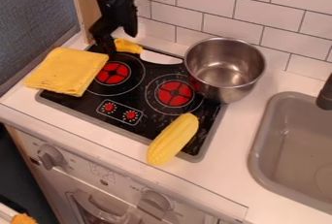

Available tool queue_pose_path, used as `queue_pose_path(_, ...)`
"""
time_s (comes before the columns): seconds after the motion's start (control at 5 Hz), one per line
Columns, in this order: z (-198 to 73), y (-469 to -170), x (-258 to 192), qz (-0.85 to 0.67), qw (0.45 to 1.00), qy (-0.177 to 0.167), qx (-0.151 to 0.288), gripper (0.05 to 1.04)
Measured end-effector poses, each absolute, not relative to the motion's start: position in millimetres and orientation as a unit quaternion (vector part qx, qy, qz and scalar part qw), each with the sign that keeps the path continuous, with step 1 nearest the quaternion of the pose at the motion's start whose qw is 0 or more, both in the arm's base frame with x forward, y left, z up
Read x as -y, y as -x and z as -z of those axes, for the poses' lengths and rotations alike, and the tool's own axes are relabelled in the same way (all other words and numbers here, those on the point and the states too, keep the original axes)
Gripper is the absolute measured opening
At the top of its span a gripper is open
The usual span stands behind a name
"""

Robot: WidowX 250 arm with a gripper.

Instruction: Moved the knife to the lower left side of the burner

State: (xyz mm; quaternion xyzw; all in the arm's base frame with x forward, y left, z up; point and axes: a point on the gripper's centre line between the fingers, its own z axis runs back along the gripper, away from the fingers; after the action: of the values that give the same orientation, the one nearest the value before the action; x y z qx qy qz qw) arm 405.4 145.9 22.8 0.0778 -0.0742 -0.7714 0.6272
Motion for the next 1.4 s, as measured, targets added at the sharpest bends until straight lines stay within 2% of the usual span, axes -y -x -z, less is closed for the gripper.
queue_pose_path(0.2,-17,-411,-146,0.768,0.632,-0.073,0.069,0.939)
queue_pose_path(0.4,-14,-414,-144,0.773,0.627,-0.078,0.052,0.652)
queue_pose_path(0.6,-14,-415,-144,0.771,0.630,-0.082,0.046,0.523)
queue_pose_path(0.8,-14,-414,-142,0.769,0.633,-0.079,0.038,0.523)
queue_pose_path(1.2,-15,-416,-138,0.767,0.636,-0.075,0.050,0.523)
queue_pose_path(1.4,-25,-417,-139,0.774,0.625,-0.091,0.036,0.523)
